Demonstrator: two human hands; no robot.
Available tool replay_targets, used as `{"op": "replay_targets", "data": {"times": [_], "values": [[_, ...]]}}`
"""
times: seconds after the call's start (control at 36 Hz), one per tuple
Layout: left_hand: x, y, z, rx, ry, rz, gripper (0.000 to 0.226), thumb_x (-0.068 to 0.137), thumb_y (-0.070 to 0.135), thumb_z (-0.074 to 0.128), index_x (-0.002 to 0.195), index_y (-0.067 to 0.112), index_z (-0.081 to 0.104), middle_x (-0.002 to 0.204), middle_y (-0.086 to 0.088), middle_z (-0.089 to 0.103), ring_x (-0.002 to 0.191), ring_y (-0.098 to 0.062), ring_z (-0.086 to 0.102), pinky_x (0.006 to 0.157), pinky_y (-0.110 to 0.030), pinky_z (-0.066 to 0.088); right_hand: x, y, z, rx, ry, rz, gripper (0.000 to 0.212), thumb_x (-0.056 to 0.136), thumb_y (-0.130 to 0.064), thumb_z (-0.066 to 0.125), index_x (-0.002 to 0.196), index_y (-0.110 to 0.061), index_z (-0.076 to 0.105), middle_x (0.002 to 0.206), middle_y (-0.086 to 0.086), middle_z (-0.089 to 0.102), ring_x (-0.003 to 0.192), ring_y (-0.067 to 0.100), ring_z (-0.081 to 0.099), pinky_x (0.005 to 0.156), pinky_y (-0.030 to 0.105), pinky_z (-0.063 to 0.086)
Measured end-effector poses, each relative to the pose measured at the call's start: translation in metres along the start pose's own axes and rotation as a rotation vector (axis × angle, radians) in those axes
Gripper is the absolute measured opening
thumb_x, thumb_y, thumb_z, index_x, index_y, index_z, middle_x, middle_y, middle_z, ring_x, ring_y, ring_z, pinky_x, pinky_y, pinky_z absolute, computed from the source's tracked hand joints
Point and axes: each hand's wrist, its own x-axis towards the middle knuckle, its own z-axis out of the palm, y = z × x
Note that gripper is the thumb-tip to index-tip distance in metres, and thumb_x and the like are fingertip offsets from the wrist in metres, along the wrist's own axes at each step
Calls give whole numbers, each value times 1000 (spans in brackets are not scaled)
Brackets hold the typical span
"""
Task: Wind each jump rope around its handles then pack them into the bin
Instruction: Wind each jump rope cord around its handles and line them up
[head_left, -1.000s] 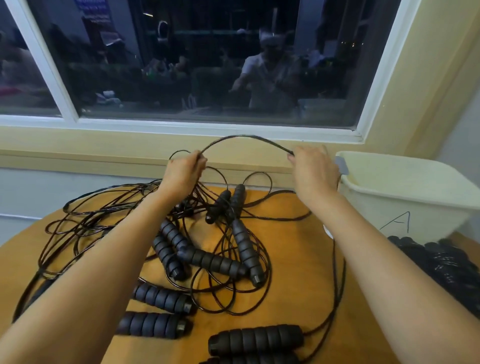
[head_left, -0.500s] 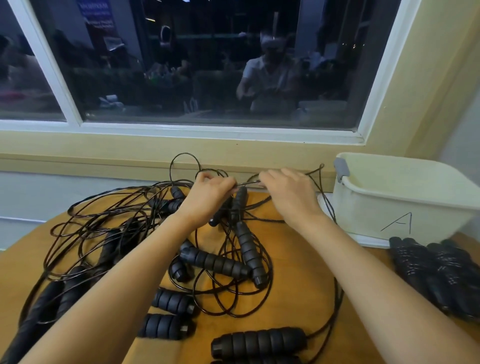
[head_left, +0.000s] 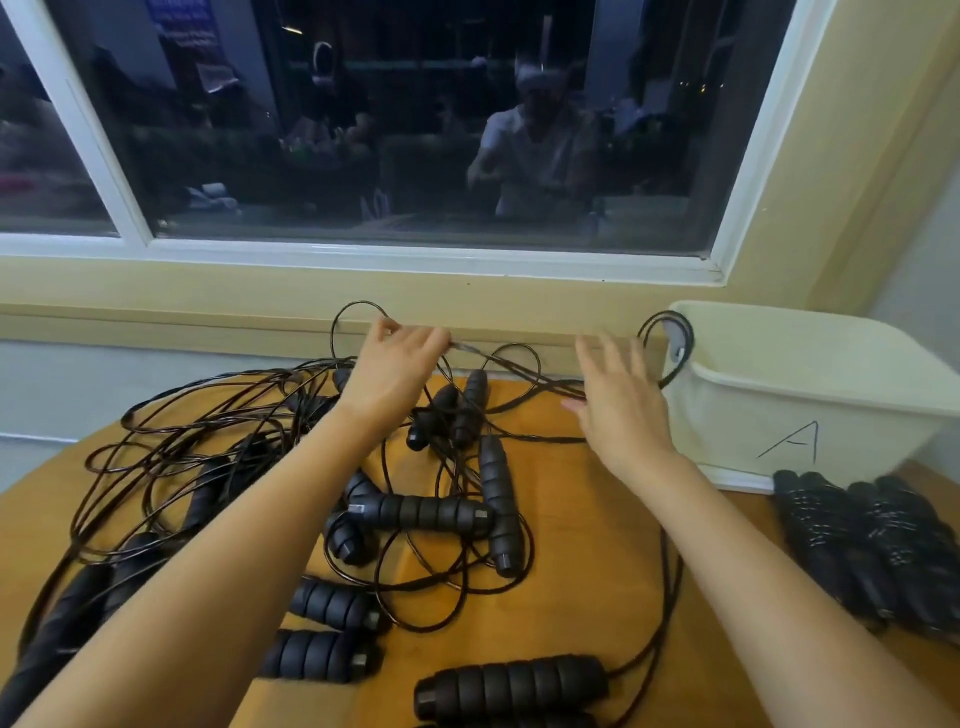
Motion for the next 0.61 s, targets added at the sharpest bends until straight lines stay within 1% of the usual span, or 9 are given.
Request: {"op": "replay_targets", "data": {"times": [0.08,0.14,0.17,0.19,0.22,0.28,0.36,0.44,0.61], "values": [[-3,9,5,84,-25,74,45,64,-3,81,102,9,59,91,-6,69,86,-27,67,92,-44,45,3,-25,-9,1,169,-212,97,90,-52,60,158,-16,1,166,8,4,152,32,-5,121,49,-2],[-2,16,3,83,-2,104,41,66,1,83,99,8,59,90,-7,69,85,-27,67,89,-44,47,6,-41,-8,-45,146,-320,91,92,-63,48,158,-17,7,163,8,23,152,28,15,123,50,0],[-2,18,3,79,22,125,38,68,4,82,98,8,59,88,-7,69,83,-27,67,88,-43,47,6,-47,-6,-52,116,-325,84,93,-66,41,157,-17,18,152,8,44,143,27,36,122,51,16],[-2,19,2,81,37,138,36,69,6,81,98,8,59,88,-7,68,83,-28,67,87,-43,48,5,-51,-5,-39,114,-328,75,94,-67,34,150,-17,35,128,5,64,123,25,57,111,47,39],[-3,19,3,84,37,147,35,70,7,79,99,8,59,89,-7,68,84,-28,66,86,-43,47,5,-51,-3,-20,142,-355,66,96,-65,27,136,-17,50,99,1,70,95,23,67,85,39,53],[-7,17,7,59,9,141,34,74,8,76,103,10,58,93,-6,68,88,-28,64,86,-43,46,3,-51,2,77,242,-427,61,99,-58,20,103,-14,62,64,-4,55,57,20,59,50,31,44],[-12,11,15,9,-62,20,25,89,10,66,110,12,53,90,-3,67,87,-26,61,83,-40,39,4,-50,0,275,464,-449,55,100,-49,28,82,-11,64,49,-4,49,38,18,46,36,28,36],[-11,2,20,-10,-131,-104,16,101,17,51,116,16,47,88,-1,64,88,-27,59,87,-39,35,3,-47,-6,327,604,-458,54,104,-46,32,78,-11,64,47,-7,45,35,14,39,35,24,26],[21,-8,-3,15,-63,-292,19,97,8,50,115,14,49,82,1,52,96,-29,57,92,-44,39,-5,-42,-16,383,829,-454,56,107,-40,33,72,-7,62,60,-15,30,46,7,28,47,20,19]]}}
